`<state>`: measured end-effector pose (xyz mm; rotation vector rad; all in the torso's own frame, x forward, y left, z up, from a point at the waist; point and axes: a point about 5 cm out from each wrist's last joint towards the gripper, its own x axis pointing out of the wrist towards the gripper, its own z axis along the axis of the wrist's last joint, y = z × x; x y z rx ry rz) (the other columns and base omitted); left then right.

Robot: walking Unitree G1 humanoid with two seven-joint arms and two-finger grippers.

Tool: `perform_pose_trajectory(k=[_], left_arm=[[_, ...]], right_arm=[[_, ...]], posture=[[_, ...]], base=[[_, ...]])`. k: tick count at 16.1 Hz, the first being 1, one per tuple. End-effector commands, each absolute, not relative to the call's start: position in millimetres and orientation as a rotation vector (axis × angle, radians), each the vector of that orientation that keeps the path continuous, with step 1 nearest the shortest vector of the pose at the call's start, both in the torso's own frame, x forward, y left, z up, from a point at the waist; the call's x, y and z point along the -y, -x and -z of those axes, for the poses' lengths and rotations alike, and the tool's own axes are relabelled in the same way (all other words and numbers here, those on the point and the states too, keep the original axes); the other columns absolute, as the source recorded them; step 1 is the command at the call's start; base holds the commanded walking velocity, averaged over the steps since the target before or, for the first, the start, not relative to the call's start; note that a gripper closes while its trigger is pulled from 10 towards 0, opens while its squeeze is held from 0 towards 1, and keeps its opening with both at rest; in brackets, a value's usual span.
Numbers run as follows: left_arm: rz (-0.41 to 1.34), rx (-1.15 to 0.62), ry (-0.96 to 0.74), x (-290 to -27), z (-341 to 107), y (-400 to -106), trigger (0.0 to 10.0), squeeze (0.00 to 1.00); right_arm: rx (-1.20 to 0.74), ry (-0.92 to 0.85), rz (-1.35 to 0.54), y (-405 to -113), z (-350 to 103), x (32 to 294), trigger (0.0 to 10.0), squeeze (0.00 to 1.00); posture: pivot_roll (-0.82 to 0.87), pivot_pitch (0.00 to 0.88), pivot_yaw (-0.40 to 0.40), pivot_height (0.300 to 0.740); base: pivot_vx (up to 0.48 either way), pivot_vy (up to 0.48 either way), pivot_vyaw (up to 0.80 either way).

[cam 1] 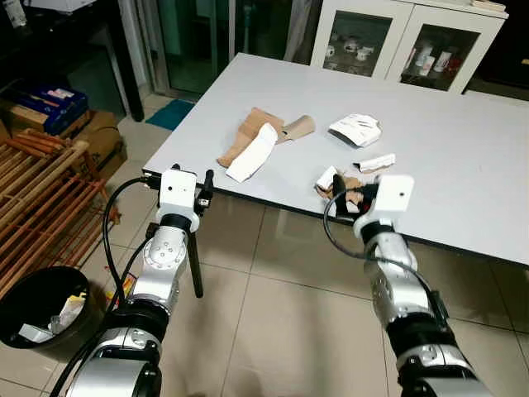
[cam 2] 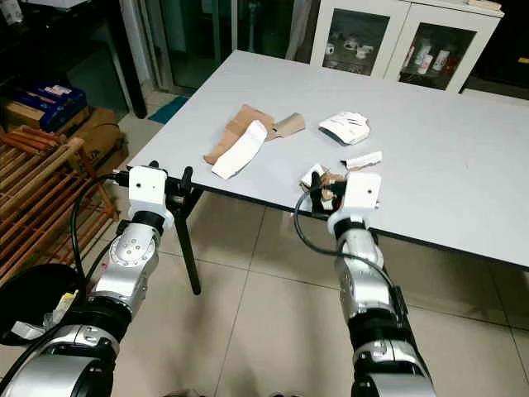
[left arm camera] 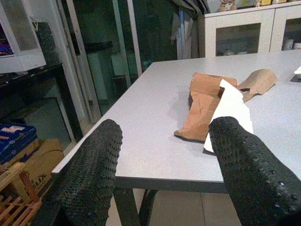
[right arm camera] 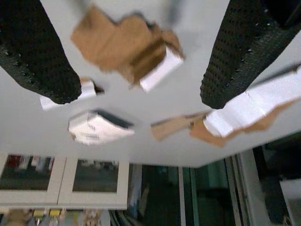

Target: Picking trash to rubbish bin

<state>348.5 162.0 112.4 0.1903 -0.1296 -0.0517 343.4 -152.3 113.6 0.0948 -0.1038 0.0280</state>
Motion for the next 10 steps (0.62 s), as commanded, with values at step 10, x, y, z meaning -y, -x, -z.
perform_pose_trajectory(k=[10], left_arm=[[0.088,0.117,-0.191,-152.3,-113.1,-352.2,10.0,0.0]], right_arm=[[0.16,-0.108,-0.025,-346.8,-121.9,150.5,10.0,0.0]], posture=[[0.01,0.019,-0.055,0.74]], base=[[0.0,0.0,-0.16]])
